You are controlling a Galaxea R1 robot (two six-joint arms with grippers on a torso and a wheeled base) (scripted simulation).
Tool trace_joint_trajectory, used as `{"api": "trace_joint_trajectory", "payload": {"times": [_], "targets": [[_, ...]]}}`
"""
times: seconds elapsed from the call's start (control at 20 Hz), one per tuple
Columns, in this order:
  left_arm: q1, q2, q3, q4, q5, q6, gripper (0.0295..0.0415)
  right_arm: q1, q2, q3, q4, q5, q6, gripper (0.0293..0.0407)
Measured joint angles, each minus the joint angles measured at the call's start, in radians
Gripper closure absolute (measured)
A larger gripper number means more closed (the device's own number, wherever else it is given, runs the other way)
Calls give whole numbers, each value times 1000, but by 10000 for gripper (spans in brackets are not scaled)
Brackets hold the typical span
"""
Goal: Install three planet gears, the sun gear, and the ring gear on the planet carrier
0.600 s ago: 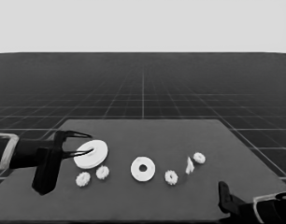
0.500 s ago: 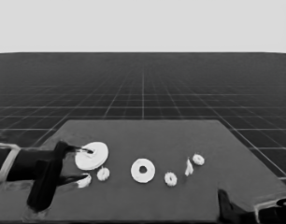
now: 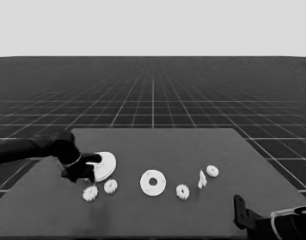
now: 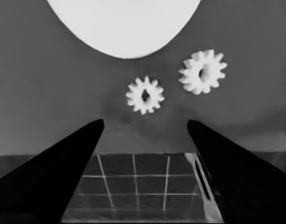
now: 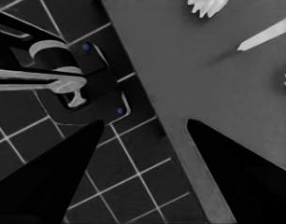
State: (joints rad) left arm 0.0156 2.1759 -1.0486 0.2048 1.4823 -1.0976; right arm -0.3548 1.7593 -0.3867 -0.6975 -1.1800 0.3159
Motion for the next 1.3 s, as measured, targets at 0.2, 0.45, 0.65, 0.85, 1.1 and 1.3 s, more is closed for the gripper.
{"api": "trace_joint_trajectory", "payload": {"times": [0.2, 0.45, 0.65, 0.85, 1.1, 1.3], "targets": [[155, 43, -109, 109, -83, 21, 326, 0, 0, 0, 0, 0, 0, 315], [224, 74, -176, 158, -128, 40, 326, 0, 0, 0, 0, 0, 0, 315], [228, 76, -181, 161, -132, 42, 361, 0, 0, 0, 0, 0, 0, 315], [228, 76, -181, 162, -132, 42, 398, 0, 0, 0, 0, 0, 0, 315], [228, 76, -181, 162, -132, 42, 398, 0, 0, 0, 0, 0, 0, 315], [32, 15, -50, -1, -19, 3, 398, 0, 0, 0, 0, 0, 0, 315]]}}
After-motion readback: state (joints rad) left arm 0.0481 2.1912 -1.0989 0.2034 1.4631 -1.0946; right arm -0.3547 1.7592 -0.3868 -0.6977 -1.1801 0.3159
